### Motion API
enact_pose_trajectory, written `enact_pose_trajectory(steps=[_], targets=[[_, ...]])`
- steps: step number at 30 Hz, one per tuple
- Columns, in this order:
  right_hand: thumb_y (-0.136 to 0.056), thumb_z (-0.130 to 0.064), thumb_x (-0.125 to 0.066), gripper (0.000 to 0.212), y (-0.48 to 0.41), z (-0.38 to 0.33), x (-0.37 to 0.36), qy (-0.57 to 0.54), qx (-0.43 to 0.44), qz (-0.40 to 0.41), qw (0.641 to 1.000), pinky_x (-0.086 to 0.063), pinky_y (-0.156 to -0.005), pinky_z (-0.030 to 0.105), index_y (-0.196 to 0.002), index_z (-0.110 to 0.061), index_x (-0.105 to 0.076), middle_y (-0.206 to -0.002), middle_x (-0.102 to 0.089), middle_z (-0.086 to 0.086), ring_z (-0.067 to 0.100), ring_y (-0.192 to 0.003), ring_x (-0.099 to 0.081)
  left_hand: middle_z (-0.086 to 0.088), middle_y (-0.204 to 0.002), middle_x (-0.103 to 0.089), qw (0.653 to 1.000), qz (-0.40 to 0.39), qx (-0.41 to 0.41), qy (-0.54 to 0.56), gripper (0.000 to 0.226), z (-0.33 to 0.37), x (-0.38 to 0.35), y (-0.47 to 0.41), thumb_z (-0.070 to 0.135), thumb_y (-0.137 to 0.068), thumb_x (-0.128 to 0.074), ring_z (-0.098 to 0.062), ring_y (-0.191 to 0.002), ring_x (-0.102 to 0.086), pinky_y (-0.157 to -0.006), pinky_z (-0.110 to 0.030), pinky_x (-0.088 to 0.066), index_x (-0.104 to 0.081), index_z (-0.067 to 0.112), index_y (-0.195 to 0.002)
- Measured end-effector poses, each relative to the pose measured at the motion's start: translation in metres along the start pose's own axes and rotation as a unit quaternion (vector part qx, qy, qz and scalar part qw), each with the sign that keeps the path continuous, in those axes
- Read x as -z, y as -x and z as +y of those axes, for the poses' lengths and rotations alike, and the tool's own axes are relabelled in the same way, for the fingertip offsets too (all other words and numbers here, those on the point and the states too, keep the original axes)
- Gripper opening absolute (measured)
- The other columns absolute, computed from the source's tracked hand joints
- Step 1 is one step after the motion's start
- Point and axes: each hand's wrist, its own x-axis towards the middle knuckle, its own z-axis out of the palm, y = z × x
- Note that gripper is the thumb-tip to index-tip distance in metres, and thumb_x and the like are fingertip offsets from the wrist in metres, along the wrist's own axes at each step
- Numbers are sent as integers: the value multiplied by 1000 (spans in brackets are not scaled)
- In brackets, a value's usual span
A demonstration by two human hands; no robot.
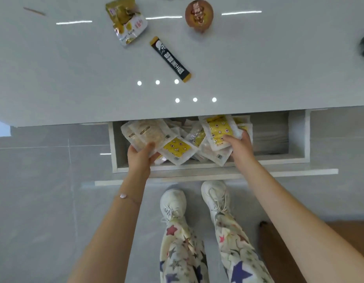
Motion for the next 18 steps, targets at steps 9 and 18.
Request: enact_pose_trajectory(steps=[9,18], targets=[[-86,-8,-66,44,-25,-4,12,141,111,66,982,-47,-67,16,-127,-13,-51,-112,-59,-1,18,-100,-60,0,-102,-64,993,40,-51,-101,21,-2,-18,-22,15,-88,-66,-20,-98,-65,-90,-40,-55,-57,23,-105],[-78,-21,-75,56,17,-23,21,361,249,93,894,-43,-96,39,-128,-19,-50,-130,-50,8,27,-122,-44,-11,-146,-31,938,82,-153,-300,74,9,-17,29,26,-85,-70,-25,-132,-36,-104,-35,-33,-30,19,-146]])
